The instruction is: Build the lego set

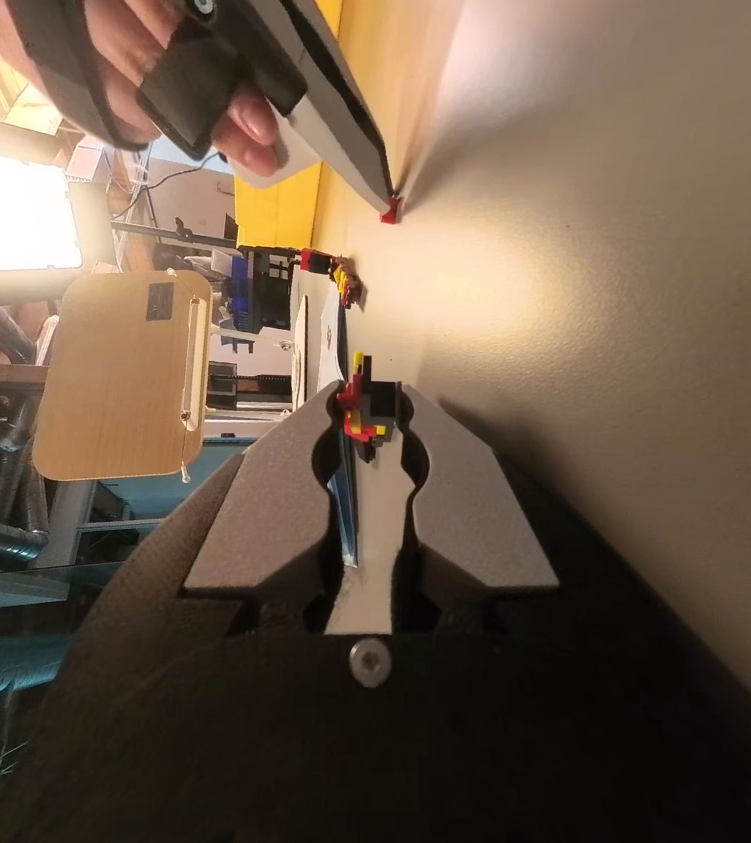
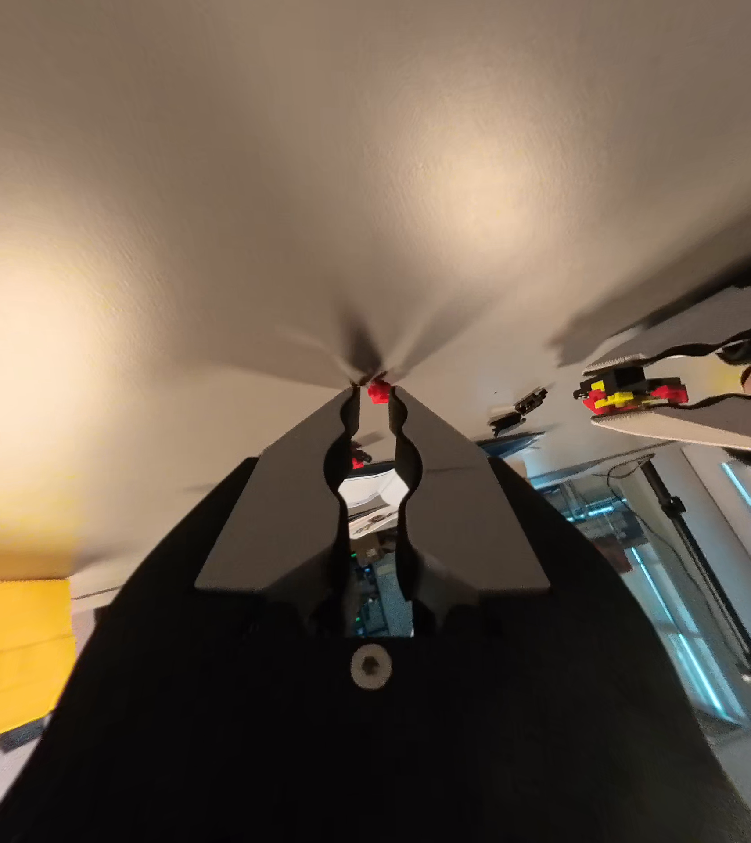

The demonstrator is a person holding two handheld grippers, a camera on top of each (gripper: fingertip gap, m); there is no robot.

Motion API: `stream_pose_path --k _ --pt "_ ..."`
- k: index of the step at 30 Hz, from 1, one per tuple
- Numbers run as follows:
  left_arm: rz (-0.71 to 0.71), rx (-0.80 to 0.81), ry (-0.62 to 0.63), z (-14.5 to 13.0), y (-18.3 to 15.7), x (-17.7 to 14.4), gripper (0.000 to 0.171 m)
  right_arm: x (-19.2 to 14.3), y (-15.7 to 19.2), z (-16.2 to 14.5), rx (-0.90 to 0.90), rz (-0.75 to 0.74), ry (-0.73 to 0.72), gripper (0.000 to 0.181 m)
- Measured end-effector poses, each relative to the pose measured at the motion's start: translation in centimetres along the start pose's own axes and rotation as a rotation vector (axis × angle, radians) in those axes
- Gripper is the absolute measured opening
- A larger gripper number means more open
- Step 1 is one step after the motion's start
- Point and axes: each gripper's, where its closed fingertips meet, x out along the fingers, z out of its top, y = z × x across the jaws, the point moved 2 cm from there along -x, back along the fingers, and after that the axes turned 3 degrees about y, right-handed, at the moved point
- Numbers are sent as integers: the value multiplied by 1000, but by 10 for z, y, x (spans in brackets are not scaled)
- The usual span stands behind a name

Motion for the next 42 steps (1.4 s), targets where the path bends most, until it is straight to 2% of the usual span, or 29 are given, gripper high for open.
stream_pose_path --k 3,5,7,9,13,14,16,22,27,31,34,36,39,42 --pt "-1 1 0 0 0 0 20 2 1 -1 6 34 -13 2" --pt "-1 3 -1 0 0 -1 20 1 0 -1 119 44 -53 2" --pt "-1 4 -1 0 0 -1 20 -1 -5 1 359 46 -154 1" --pt "-1 3 -1 0 0 -1 20 -6 -14 0 684 47 -302 1" --pt "-2 2 -2 0 -1 -1 20 -25 -32 -7 1352 80 -764 1" --pt "-3 2 -2 0 -1 -1 20 -26 -30 -10 1452 94 -840 1" --pt "-3 1 -2 0 -1 -1 20 -21 -18 -12 1539 104 -891 1" --pt "-3 -1 -3 0 -1 -1 20 -8 5 1 1559 196 -901 1" --pt "-2 -1 -3 0 -1 -1 20 -8 14 0 1604 237 -920 4" --pt "0 0 -1 0 -1 -1 20 -13 18 -4 1664 194 -897 12" --pt "12 7 8 -1 1 0 20 -18 17 -16 1766 95 -821 16" --pt "20 9 15 -2 2 0 20 -17 18 -24 1854 46 -715 16" --pt "19 8 17 -2 2 0 20 -14 20 -19 1918 92 -591 17" --pt "18 6 17 -2 2 1 20 -11 19 -8 2056 273 -503 16"
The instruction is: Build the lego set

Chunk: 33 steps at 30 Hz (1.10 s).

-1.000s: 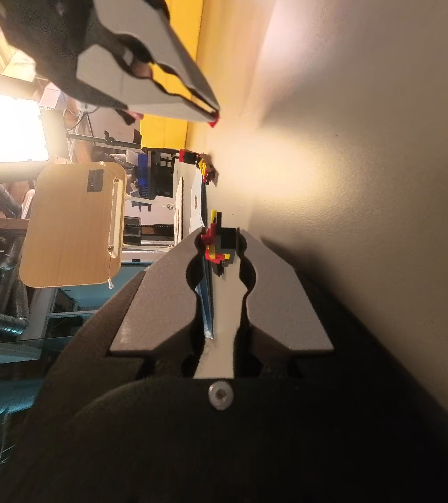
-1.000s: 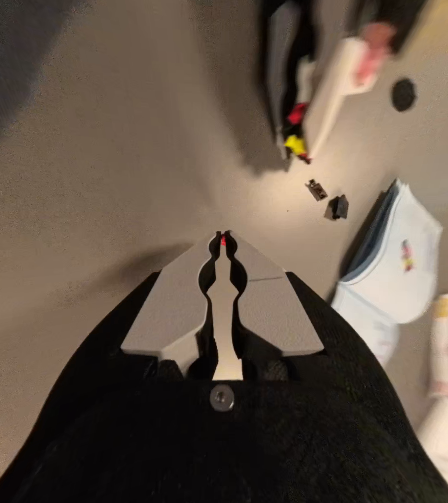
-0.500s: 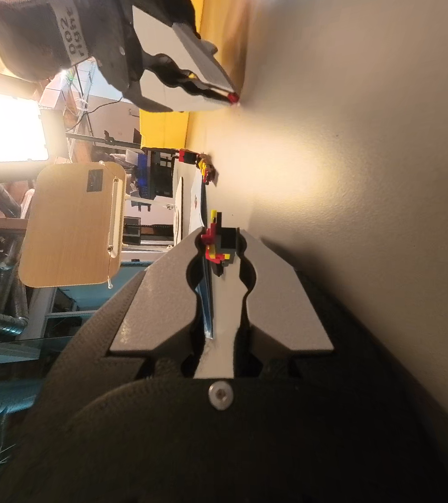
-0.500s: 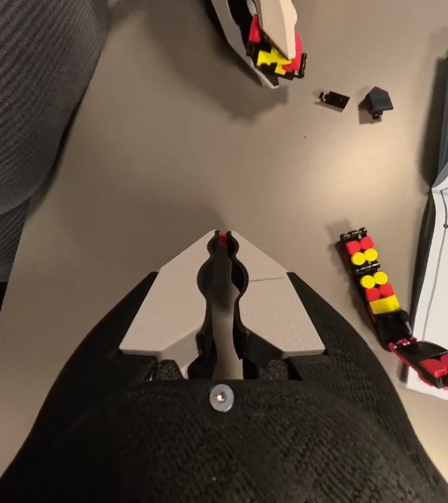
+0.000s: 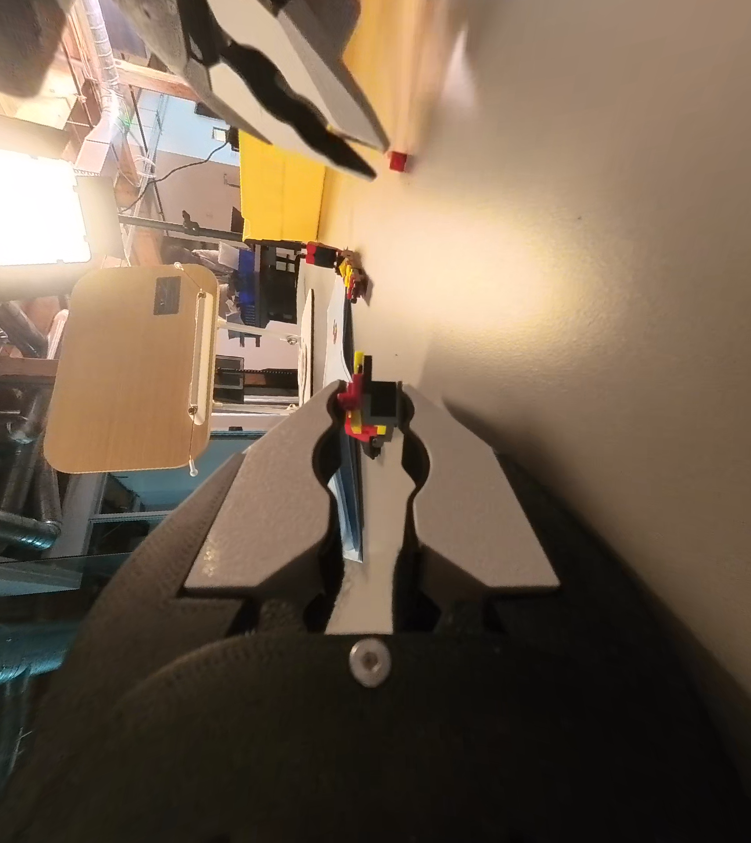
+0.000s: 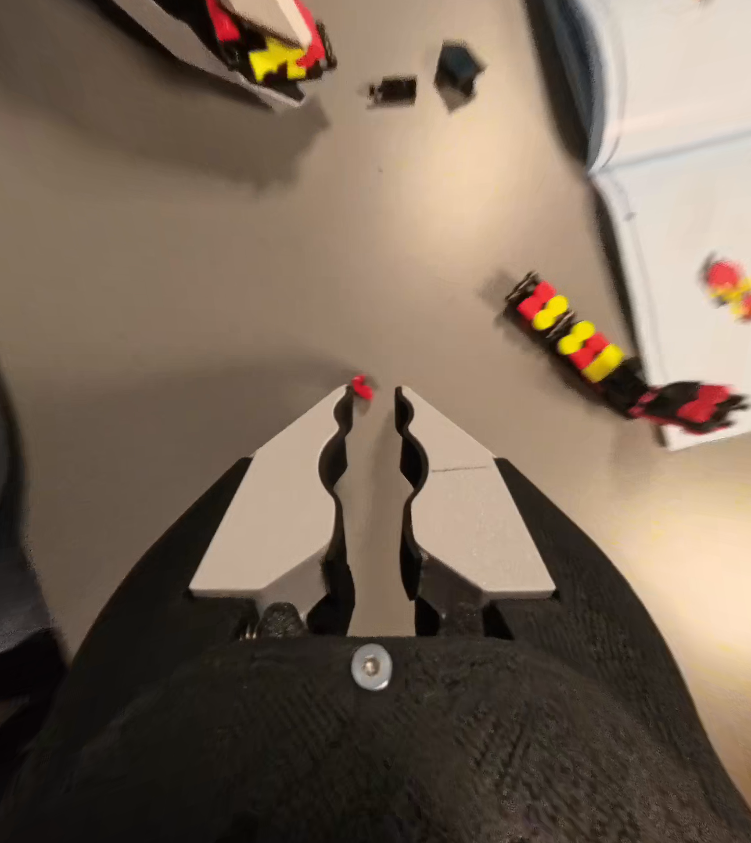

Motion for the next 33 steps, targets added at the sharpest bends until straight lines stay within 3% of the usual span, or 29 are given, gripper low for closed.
stream_pose_path --k 4,8,15,22,25,29,33 --pt "-2 0 -1 0 0 0 20 -3 11 10 184 8 76 12" --pt "-3 -1 -1 0 0 0 20 0 15 5 267 63 264 10" --pt "2 16 -6 2 0 -1 20 7 0 18 213 37 361 8" --pt "1 19 -11 2 0 -1 20 13 2 8 135 48 455 2" --pt "2 20 -11 2 1 -1 20 12 -3 19 52 20 350 1" --pt "1 19 -11 2 1 0 20 13 21 42 -67 223 38 1" --pt "0 19 -11 2 1 0 20 15 36 42 -205 344 -193 1"
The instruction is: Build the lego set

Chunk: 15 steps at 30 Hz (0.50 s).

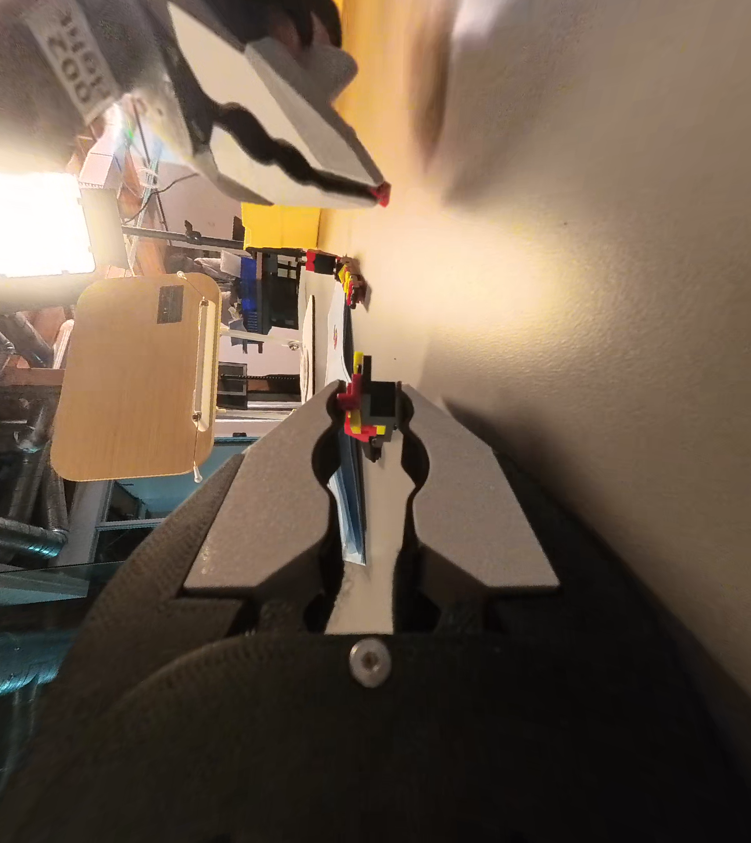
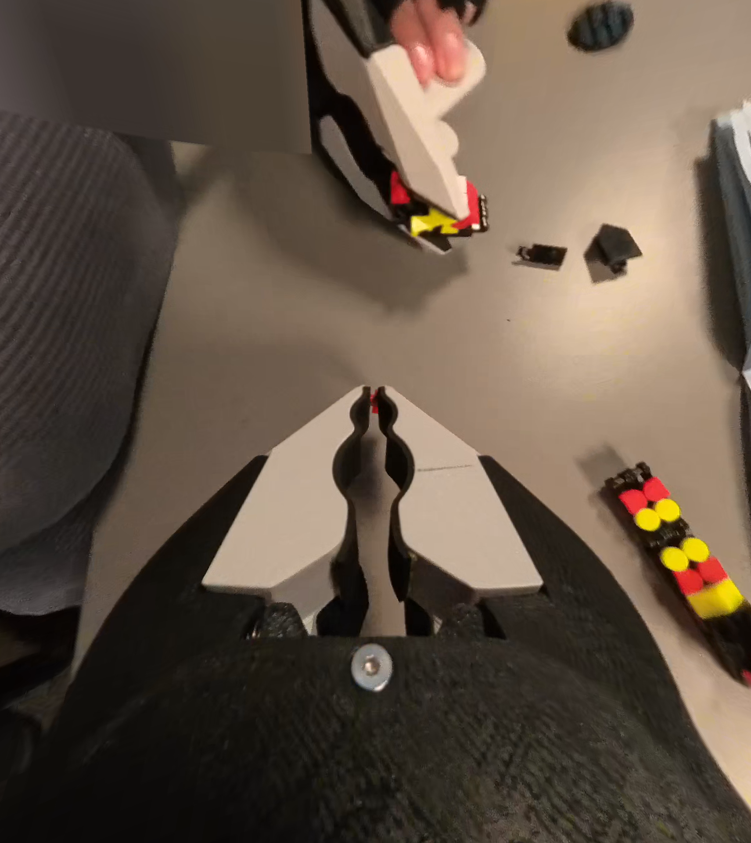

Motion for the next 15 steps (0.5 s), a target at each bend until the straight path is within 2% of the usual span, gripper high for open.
stream_pose_path --k 11,15 --pt "-1 -1 0 -1 0 1 20 0 3 -24 -33 114 -54 2" --pt "-1 -1 -1 -1 0 1 20 -5 2 -29 -81 105 -50 2"
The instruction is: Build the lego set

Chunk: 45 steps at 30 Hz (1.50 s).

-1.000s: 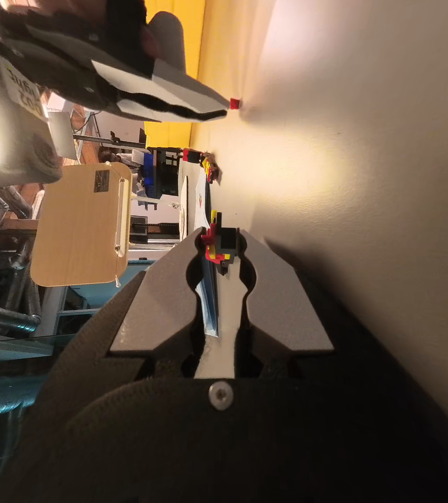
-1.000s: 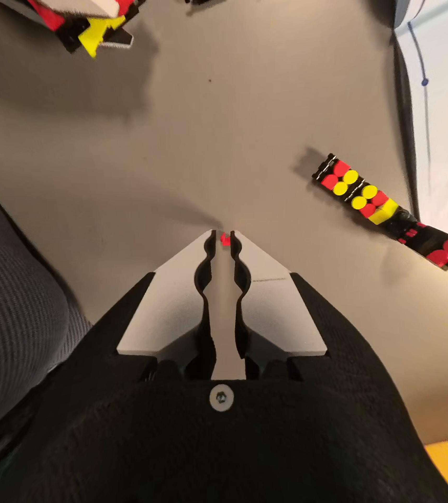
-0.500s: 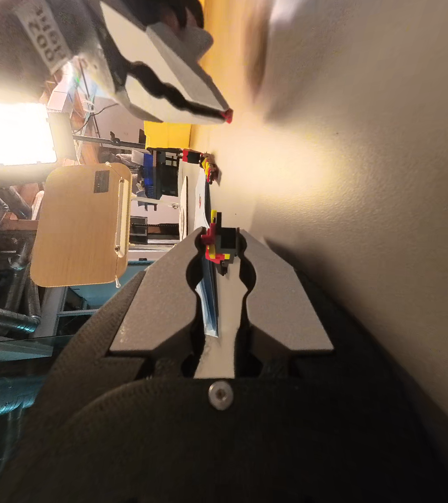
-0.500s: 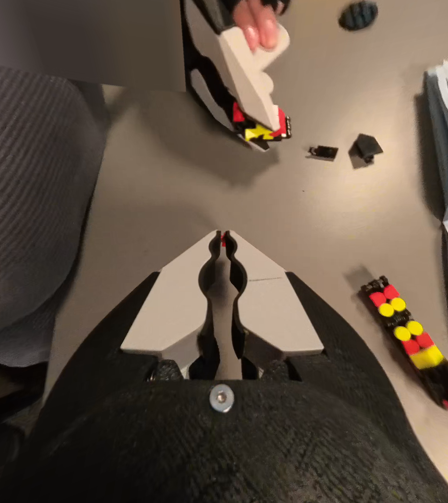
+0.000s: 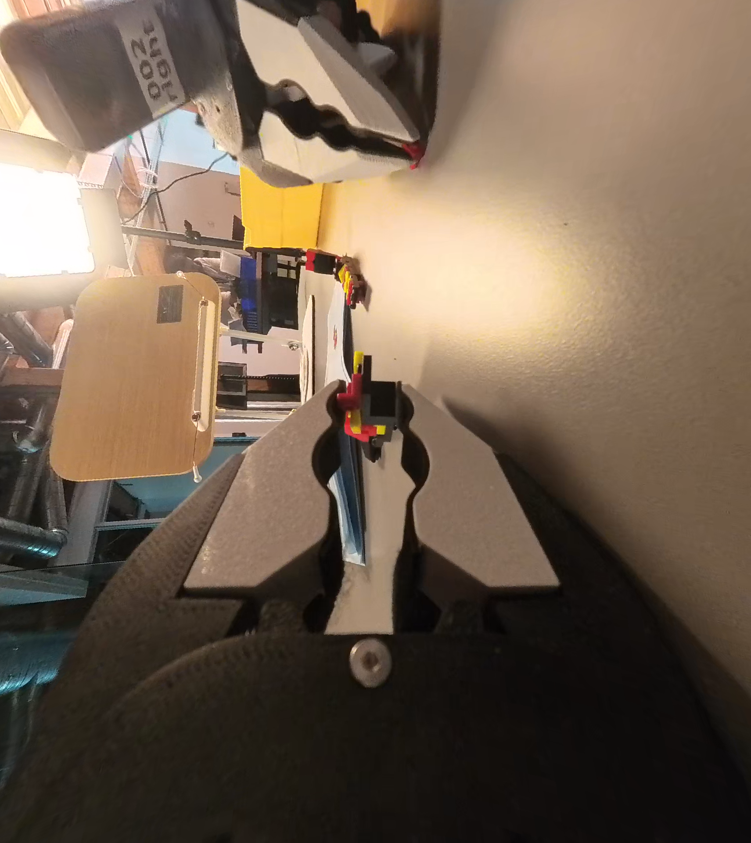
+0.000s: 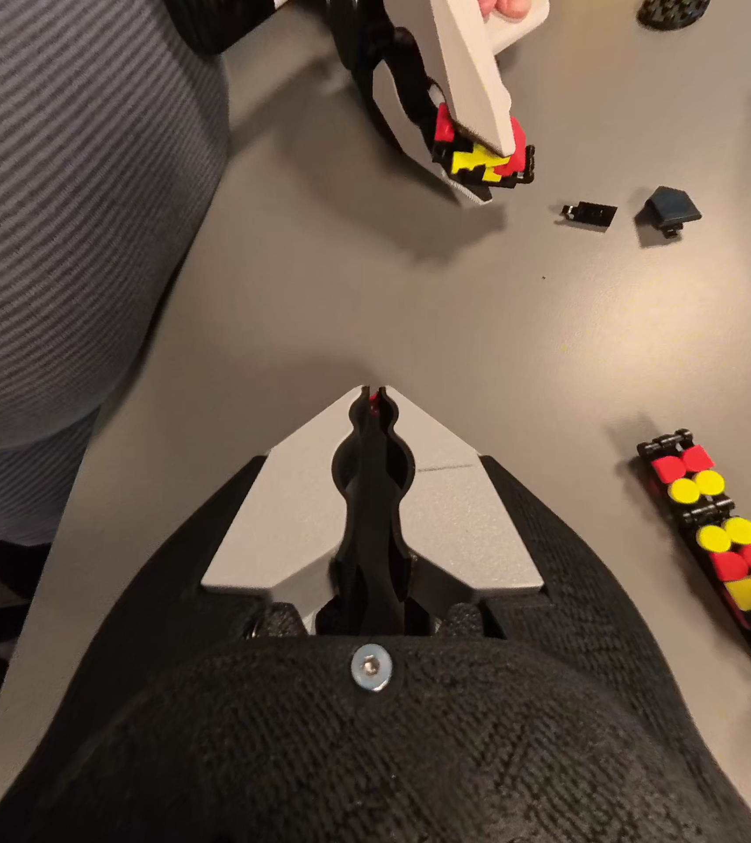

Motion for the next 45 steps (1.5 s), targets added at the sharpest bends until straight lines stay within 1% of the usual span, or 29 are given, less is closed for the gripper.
stream_pose_path --k 5,9,13,15,17,20,22,31,33,35,37,38,40,43,44,45 --pt "0 0 0 0 0 0 20 -2 -1 0 -17 -29 -6 1" --pt "-1 0 0 0 0 0 20 9 -4 21 -44 -79 -40 1" --pt "0 0 -2 0 0 0 20 38 16 46 -197 10 -9 1" --pt "-5 0 -12 1 -1 -1 20 48 21 49 -248 69 16 1" --pt "-4 3 -14 1 -1 -1 20 52 20 45 -270 110 32 1" --pt "-5 5 -14 1 -1 -1 20 47 21 40 -240 213 35 1" --pt "-6 4 -15 1 -1 -1 20 42 18 41 -232 242 13 1" --pt "-8 2 -16 1 -2 -2 20 36 9 32 -243 252 52 6" --pt "-8 2 -16 1 -2 -2 20 33 7 31 -244 239 45 9" --pt "-7 3 -15 2 -2 -2 20 28 3 34 -229 201 -1 14" --pt "-6 1 -16 2 -2 -2 20 19 -8 43 -210 93 -96 17" --pt "-7 -1 -16 2 -2 -2 20 12 -17 48 -212 -7 -159 20" --pt "-5 -7 -15 1 -1 -1 20 -10 -42 61 -261 -311 -311 28" --pt "38 9 -5 2 3 1 20 -62 -67 74 -385 -848 -536 31" --pt "63 20 21 2 5 4 20 -78 -70 75 -432 -999 -576 33" --pt "111 32 72 1 11 7 20 -92 -70 78 -479 -1123 -595 40"
